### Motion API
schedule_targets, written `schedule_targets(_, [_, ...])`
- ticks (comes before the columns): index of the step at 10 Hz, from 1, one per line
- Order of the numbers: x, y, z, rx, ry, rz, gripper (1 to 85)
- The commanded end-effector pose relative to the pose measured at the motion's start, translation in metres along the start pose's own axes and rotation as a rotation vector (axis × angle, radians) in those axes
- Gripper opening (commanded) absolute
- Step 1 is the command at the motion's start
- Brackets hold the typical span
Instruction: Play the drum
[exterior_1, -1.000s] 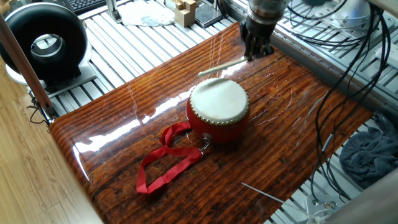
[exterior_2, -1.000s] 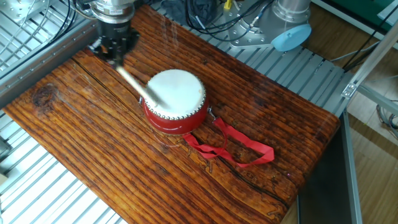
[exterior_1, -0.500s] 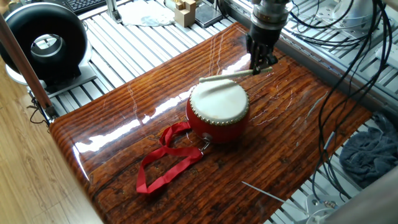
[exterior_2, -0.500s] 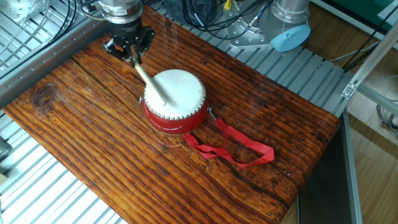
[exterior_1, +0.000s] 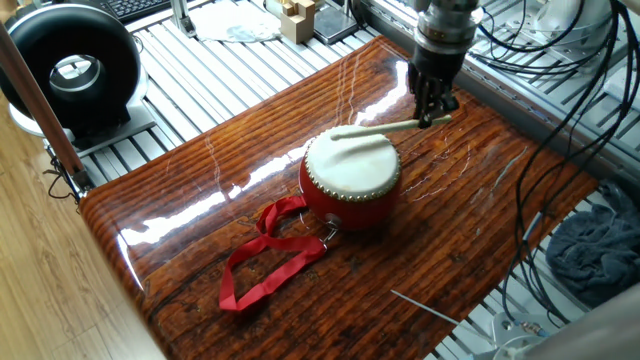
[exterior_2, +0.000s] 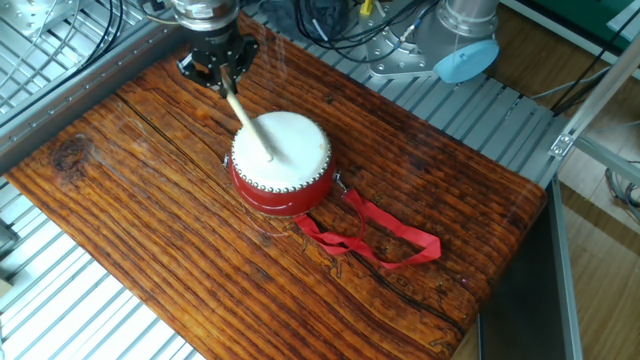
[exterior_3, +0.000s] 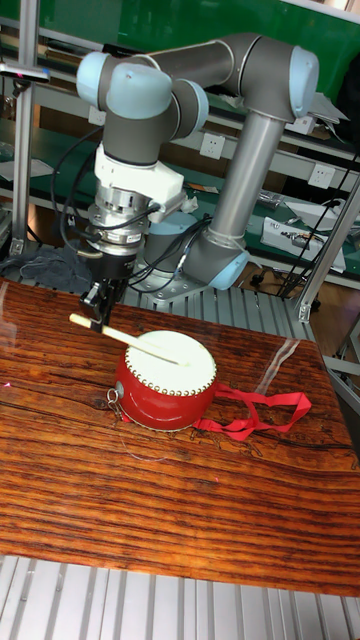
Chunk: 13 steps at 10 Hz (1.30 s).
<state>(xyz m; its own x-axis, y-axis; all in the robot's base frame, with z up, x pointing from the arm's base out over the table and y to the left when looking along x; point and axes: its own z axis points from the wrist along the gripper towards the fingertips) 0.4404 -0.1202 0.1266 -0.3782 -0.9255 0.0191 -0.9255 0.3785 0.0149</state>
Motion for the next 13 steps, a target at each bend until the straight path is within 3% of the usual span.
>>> schedule_targets(1, [0.010,-0.004,0.000,0.042,0.037,-0.052,1.0])
schedule_targets(3, [0.025,-0.047,-0.006,0.218,0.150,-0.238,1.0])
schedule_targets(4, [0.027,-0.060,-0.008,0.276,0.191,-0.283,1.0])
schedule_targets(6, [0.024,-0.063,-0.007,0.296,0.196,-0.292,1.0])
schedule_targets(7, [0.024,-0.059,-0.006,0.284,0.189,-0.275,1.0])
schedule_targets(8, [0.019,-0.042,-0.001,0.224,0.145,-0.194,1.0])
schedule_targets(9, [0.003,-0.007,0.006,0.097,0.042,-0.008,1.0])
schedule_targets(10, [-0.003,0.006,0.006,0.042,0.004,0.085,1.0])
schedule_targets(11, [-0.006,0.009,0.005,0.026,-0.016,0.145,1.0])
schedule_targets(13, [-0.017,0.000,0.003,0.049,-0.076,0.225,1.0])
